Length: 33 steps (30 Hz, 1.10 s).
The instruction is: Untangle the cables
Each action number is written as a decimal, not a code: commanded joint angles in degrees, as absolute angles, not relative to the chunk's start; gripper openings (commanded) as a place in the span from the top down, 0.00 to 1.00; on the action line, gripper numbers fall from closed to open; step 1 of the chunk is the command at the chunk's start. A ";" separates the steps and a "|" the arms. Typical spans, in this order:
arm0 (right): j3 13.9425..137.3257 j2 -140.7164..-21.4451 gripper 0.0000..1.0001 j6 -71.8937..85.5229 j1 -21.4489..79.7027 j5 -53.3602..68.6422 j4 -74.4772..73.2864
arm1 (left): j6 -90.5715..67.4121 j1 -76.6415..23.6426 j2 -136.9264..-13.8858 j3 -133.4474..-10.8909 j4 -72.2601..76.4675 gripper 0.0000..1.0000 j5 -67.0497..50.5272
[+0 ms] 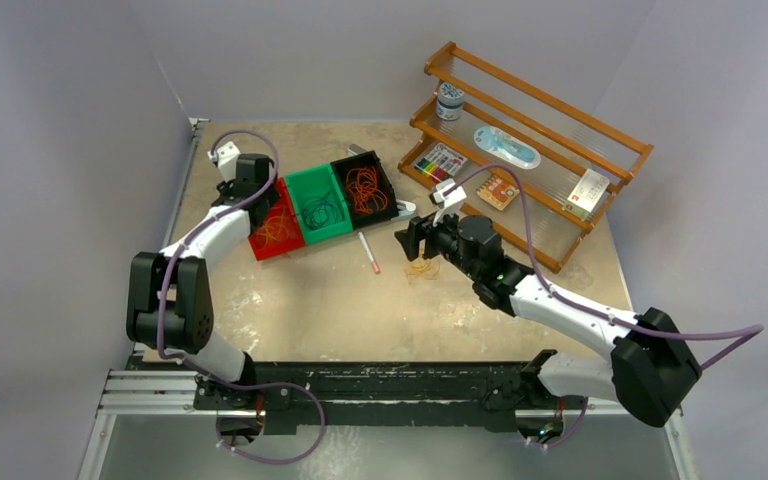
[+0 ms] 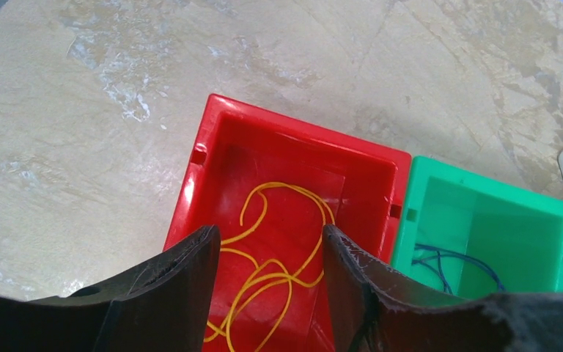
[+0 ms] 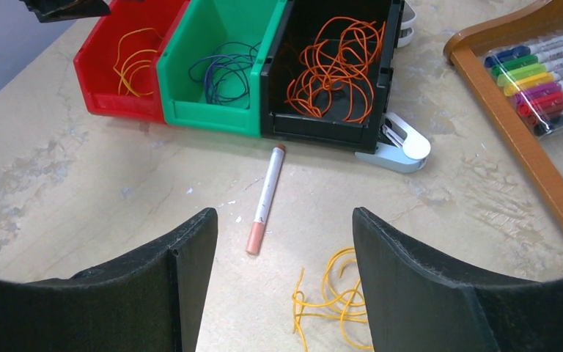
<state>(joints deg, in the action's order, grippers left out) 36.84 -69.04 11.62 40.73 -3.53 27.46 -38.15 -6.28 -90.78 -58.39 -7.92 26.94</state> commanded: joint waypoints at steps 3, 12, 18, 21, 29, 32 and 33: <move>42.83 -69.00 0.30 18.17 36.63 0.52 23.08 | -33.59 -10.71 -79.90 -58.68 -7.63 0.48 20.75; 47.06 -73.82 0.31 22.13 30.21 4.14 8.12 | -34.05 -17.34 -64.39 -44.91 -5.06 0.48 14.04; 48.20 -81.75 0.33 22.58 26.81 7.34 4.32 | -38.29 -22.93 -63.59 -37.77 1.42 0.48 11.65; 47.50 -84.28 0.34 22.39 26.55 4.92 4.80 | -40.28 -26.92 -65.08 -36.79 5.30 0.48 11.20; 46.59 -90.16 0.40 21.36 25.84 4.11 10.10 | -42.57 -36.00 -76.74 -42.14 15.13 0.48 9.07; 47.18 -91.35 0.46 20.65 25.76 4.65 10.74 | -42.66 -38.16 -81.77 -45.29 17.05 0.48 7.93; 47.26 -91.71 0.49 20.39 25.78 4.66 10.80 | -42.81 -38.75 -83.36 -46.16 17.76 0.48 7.50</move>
